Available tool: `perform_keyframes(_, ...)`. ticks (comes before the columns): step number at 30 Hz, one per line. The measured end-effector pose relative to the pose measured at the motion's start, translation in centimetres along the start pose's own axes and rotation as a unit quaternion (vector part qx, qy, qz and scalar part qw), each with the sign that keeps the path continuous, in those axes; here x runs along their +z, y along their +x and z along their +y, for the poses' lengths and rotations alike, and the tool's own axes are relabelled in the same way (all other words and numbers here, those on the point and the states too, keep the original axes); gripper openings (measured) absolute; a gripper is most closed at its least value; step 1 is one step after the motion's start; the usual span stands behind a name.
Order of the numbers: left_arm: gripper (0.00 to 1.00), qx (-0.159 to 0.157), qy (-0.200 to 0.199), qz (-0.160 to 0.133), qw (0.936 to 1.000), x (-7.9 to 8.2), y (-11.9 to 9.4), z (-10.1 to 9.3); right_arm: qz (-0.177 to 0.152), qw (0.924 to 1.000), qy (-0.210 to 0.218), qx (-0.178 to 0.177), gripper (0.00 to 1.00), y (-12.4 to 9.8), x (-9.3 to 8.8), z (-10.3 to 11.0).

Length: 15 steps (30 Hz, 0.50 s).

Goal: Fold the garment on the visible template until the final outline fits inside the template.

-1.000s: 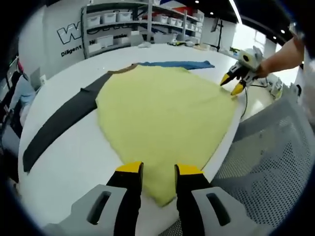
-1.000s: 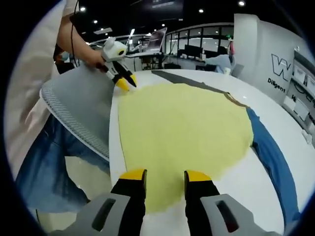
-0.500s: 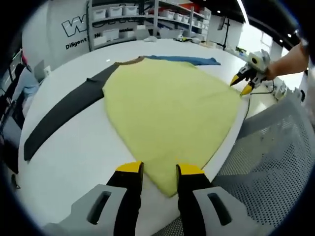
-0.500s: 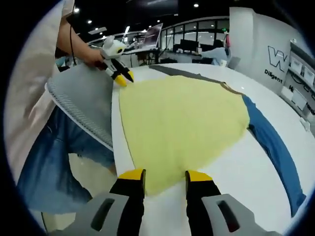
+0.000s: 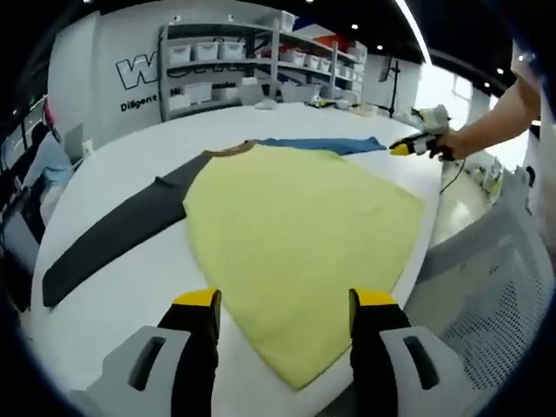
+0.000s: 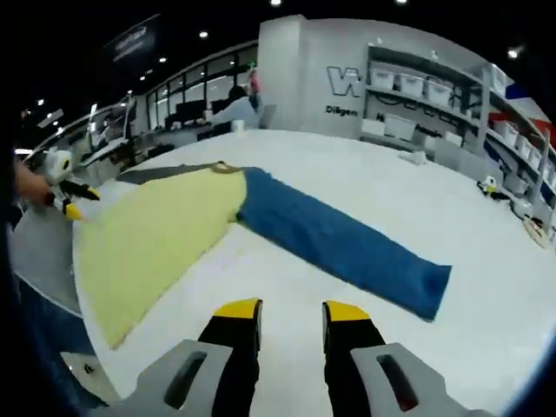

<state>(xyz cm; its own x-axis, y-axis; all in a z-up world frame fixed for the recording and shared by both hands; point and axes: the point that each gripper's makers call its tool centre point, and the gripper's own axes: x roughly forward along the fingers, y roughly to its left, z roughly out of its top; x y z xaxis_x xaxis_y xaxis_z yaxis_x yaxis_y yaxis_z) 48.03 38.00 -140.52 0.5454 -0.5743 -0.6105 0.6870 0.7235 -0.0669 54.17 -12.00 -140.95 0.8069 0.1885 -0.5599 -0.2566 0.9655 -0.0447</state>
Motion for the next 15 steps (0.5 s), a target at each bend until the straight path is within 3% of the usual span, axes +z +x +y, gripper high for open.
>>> perform_keyframes(4,0.64,0.001,-0.004,-0.006,1.0000,0.2,0.3,-0.1,0.000,0.9955,0.062,-0.072,0.18,0.6,-0.2,-4.8)
perform_keyframes(7,0.64,0.003,-0.008,-0.010,0.9999,0.5,0.5,0.0,-0.001,0.9864,0.116,-0.116,0.17,0.9,-0.6,-8.0)
perform_keyframes(12,0.65,0.008,-0.012,-0.019,0.9997,0.8,0.5,0.3,0.022,0.9763,0.141,-0.163,0.17,1.2,-2.1,-11.0)
perform_keyframes(15,0.66,0.011,-0.010,-0.022,0.9997,1.0,0.5,0.4,0.023,0.9729,0.151,-0.174,0.16,1.4,-2.3,-11.4)
